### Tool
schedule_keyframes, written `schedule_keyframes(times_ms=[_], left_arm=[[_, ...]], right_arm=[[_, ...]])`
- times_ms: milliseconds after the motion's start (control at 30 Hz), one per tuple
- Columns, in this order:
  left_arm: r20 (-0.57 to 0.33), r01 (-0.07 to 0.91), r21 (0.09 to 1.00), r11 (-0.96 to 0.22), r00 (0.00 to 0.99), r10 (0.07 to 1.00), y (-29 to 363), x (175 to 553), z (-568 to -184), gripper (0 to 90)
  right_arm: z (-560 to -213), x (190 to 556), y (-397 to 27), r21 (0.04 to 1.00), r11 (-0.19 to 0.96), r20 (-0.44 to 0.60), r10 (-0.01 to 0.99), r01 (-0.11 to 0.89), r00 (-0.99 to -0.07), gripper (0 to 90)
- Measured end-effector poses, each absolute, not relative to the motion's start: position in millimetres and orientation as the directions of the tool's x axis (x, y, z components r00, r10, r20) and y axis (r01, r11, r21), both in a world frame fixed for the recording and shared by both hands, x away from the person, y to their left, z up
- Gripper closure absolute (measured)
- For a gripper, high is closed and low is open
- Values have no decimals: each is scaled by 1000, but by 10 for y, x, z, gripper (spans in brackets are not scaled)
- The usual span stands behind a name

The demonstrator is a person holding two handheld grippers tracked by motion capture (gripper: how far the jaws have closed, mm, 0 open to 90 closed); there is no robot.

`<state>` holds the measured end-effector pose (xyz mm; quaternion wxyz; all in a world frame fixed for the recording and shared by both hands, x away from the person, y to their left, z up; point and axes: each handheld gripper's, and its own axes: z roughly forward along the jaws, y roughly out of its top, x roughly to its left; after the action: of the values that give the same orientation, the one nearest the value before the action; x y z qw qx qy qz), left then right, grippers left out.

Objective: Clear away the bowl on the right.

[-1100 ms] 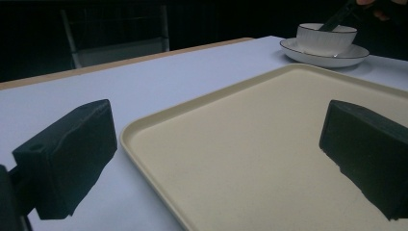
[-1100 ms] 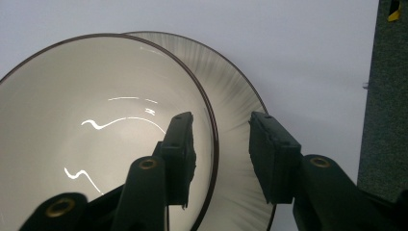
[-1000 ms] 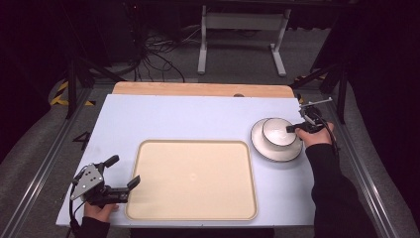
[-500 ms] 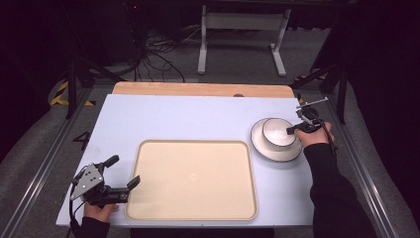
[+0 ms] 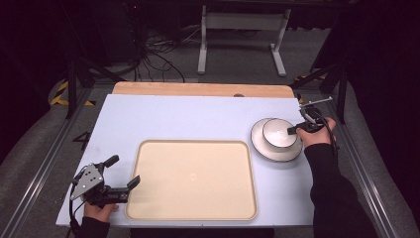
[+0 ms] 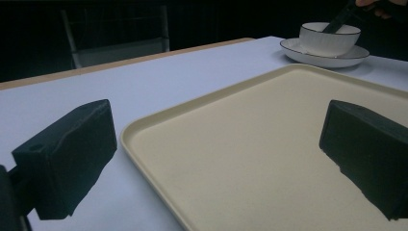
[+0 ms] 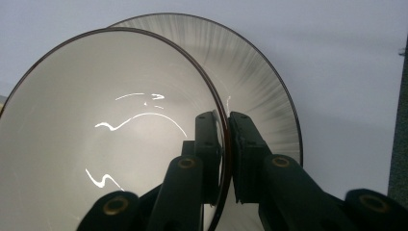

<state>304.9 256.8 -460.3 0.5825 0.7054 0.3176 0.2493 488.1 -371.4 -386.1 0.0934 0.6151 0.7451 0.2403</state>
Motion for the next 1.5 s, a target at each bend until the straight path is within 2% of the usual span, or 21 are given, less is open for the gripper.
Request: schedule_keyframes(times_ms=[167, 500, 1500], left_arm=[[-21, 160, 980, -118, 673, 739, 2565, 3048, -4604, 1], [-20, 160, 980, -118, 674, 739, 2564, 3047, -4603, 2], [-18, 161, 979, -124, 677, 736, 2566, 3050, -4601, 2]], right_arm=[[-3825, 4860, -3694, 477, 138, 141, 963, 868, -230, 829], [-3539, 4774, -3614, 512, 181, 117, 954, 840, -276, 825], [-2954, 4545, -3300, 559, 266, 107, 916, 785, -387, 821]])
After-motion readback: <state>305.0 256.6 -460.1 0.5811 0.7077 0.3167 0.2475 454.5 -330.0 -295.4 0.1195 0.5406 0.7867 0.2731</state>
